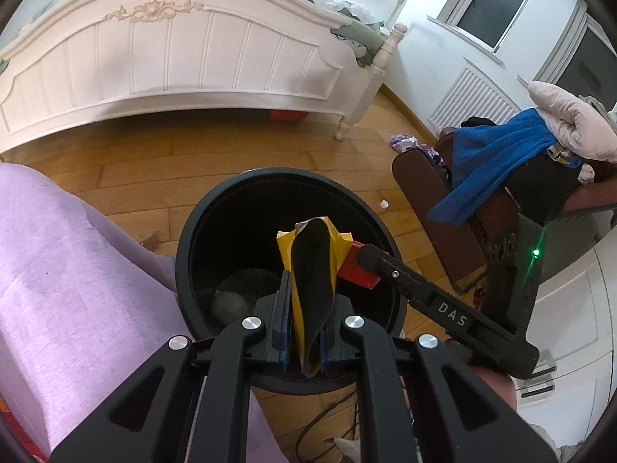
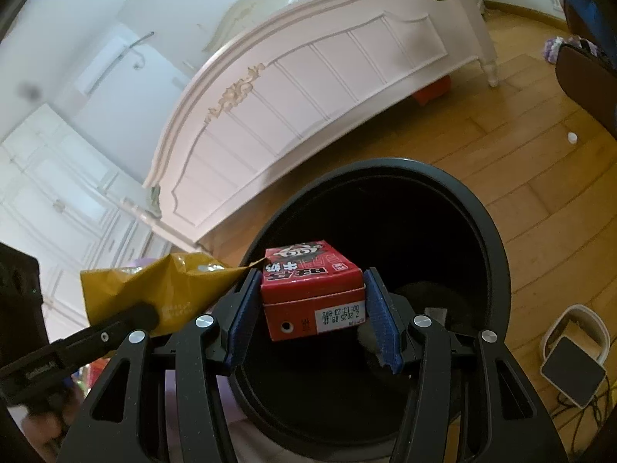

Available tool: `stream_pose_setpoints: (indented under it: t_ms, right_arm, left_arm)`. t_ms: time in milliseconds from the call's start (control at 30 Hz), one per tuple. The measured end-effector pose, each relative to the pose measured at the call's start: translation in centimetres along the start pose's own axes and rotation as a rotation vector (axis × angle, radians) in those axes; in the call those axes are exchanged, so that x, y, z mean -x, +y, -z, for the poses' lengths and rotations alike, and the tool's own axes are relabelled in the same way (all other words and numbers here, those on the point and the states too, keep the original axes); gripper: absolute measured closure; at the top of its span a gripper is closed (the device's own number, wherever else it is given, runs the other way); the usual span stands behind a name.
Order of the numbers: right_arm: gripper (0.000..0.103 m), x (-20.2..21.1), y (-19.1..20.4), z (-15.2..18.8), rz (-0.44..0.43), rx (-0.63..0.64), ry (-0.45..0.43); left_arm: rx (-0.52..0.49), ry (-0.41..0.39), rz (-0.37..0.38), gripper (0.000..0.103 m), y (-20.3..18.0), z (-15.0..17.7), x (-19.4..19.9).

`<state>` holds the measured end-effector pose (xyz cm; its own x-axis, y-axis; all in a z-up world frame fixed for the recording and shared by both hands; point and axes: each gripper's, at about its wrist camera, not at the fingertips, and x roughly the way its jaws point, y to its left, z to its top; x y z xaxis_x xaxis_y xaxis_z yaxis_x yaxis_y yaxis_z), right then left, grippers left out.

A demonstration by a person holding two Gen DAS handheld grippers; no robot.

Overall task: Collect trash
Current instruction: 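Open both tools to drop the yellow bag and red box into the bin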

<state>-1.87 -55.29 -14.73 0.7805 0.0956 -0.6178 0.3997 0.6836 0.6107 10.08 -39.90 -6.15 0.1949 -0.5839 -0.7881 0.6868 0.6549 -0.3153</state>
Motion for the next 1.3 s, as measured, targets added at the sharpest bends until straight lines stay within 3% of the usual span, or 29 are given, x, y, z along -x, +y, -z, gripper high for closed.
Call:
stream_pose_setpoints:
  t_ms: [600,667,700,767,800,1100,1300]
  right_arm:
    - [0.047,-1.1,0.3,-0.2,0.026,-0.013,0.04]
    - [0.034,-0.9,0.4,-0.3,0.034,-0.015,0.031]
    - [0.034,-0.9,0.5,-0.3,0.036,-0.014,0.028]
    - [0.034,-0.8,0.6,-0.3,0.046,-0.009,0.028]
    - [0.034,-0.7,0.7,-0.3,0.053,-0.009,0.027]
    - [0.034,0.2,2.1,-0.1,0.058,0.021,0.014]
    - [0.034,0.8,5.2,0.4,0.023,0.098,0.014]
  left_arm:
    - [0.009,0.033,0.001,0.086,0.4,-0.3,-0.9]
    - [0.006,0.029,0.002,0.07,0.5,-0.3,-0.8]
    - [0.004,0.024,0.002,0.063,0.4,-0.3,-0.6]
    - [-0.006,0.001,-0.003,0.04,0.2,-0.2,-0.2]
    - [-0.014,-0.012,-0.007,0.038,0.1,-0.2,0.1]
    - [0.0,-0.056,0.011,0.037,0.7,0.7,2.4]
    - [0.043,-0.12,-0.014,0.037,2.6,2.7,6.4]
